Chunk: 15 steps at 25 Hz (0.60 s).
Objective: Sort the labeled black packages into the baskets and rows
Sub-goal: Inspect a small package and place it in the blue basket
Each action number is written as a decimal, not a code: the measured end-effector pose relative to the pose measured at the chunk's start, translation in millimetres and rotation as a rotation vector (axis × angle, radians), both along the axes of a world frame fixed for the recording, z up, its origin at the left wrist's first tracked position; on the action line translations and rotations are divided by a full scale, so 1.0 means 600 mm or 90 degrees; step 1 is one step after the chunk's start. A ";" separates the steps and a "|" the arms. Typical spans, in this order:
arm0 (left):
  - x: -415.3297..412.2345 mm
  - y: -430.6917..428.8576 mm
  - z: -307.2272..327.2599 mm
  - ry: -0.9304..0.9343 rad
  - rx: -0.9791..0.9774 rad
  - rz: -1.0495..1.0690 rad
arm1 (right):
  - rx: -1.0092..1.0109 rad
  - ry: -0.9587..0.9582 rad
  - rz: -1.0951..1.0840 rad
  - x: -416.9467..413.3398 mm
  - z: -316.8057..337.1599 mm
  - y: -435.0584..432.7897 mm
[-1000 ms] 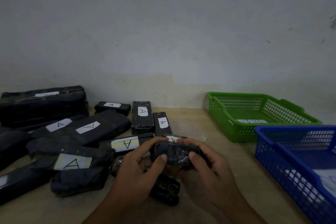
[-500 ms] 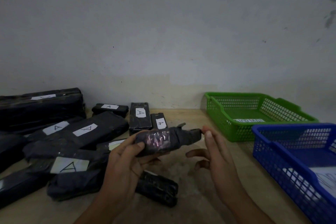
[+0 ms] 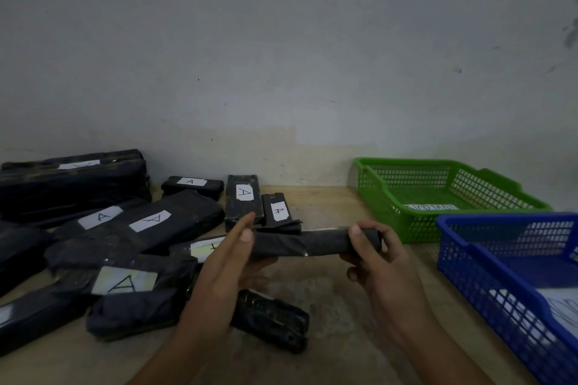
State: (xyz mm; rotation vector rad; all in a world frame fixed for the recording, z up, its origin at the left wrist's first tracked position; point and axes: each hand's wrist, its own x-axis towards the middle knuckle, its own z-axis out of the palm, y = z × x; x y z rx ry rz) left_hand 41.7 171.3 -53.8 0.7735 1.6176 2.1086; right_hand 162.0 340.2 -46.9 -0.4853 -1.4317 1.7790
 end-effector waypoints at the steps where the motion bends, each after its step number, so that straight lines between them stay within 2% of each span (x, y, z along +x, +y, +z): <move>1: -0.002 0.000 -0.010 0.037 -0.033 0.004 | 0.020 -0.007 0.008 -0.001 -0.004 -0.001; 3: 0.001 -0.001 -0.011 0.089 -0.059 0.039 | 0.039 -0.009 0.044 -0.004 -0.009 -0.006; 7: 0.002 -0.001 -0.002 0.123 -0.038 0.071 | 0.031 0.024 0.071 -0.002 -0.004 -0.008; 11: 0.003 -0.004 -0.002 0.091 -0.003 0.069 | 0.117 -0.013 0.071 0.005 0.001 -0.010; 15: -0.004 -0.004 -0.012 0.102 -0.022 0.048 | 0.157 -0.003 0.031 0.003 -0.005 -0.012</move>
